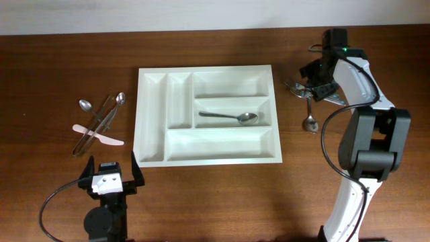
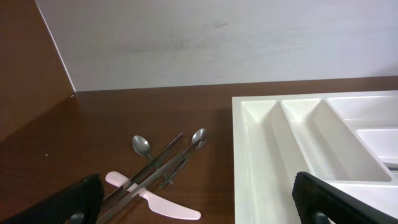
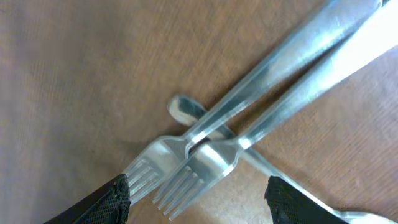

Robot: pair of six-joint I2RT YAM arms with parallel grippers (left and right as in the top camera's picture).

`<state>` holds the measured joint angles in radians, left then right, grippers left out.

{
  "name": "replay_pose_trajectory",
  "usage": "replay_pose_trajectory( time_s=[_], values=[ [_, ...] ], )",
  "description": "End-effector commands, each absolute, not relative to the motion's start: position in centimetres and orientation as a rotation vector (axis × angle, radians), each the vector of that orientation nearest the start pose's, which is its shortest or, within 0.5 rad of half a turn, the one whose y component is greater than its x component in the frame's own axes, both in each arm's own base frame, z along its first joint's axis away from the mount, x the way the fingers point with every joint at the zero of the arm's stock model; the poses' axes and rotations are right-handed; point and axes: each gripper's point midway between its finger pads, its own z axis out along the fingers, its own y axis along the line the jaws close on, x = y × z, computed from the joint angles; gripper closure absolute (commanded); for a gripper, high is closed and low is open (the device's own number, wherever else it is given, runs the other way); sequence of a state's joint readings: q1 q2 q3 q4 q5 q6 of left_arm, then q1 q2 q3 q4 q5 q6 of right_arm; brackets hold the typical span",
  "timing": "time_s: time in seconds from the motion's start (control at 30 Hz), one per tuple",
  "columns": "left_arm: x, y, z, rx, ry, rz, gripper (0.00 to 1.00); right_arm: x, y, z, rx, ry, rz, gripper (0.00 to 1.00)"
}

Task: Pack container

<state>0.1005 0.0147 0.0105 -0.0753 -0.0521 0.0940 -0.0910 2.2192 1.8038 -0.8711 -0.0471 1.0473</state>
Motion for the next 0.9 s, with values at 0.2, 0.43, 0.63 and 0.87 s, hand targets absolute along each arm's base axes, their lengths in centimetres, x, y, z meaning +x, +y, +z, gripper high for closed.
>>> replay_pose_trajectory(
  time_s=[0.2, 0.43, 0.63, 0.87],
  values=[
    [24.4, 3.3, 15.7, -0.033, 1.651, 0.193, 0.01, 47.5, -4.6, 3.0, 1.68, 2.452, 0.111, 0.3],
    [24.4, 3.3, 15.7, -0.033, 1.651, 0.193, 0.01, 46.7, -6.3, 2.9, 1.697, 2.438, 0.026, 0.3],
    [24.4, 3.3, 15.7, -0.033, 1.651, 0.193, 0.01, 46.7, -7.6, 2.8, 1.712, 2.409, 0.004, 0.32],
    [24.4, 3.3, 15.7, -0.033, 1.651, 0.193, 0.01, 46.8, -7.7, 1.7, 1.709, 2.404, 0.004, 0.34]
  ],
)
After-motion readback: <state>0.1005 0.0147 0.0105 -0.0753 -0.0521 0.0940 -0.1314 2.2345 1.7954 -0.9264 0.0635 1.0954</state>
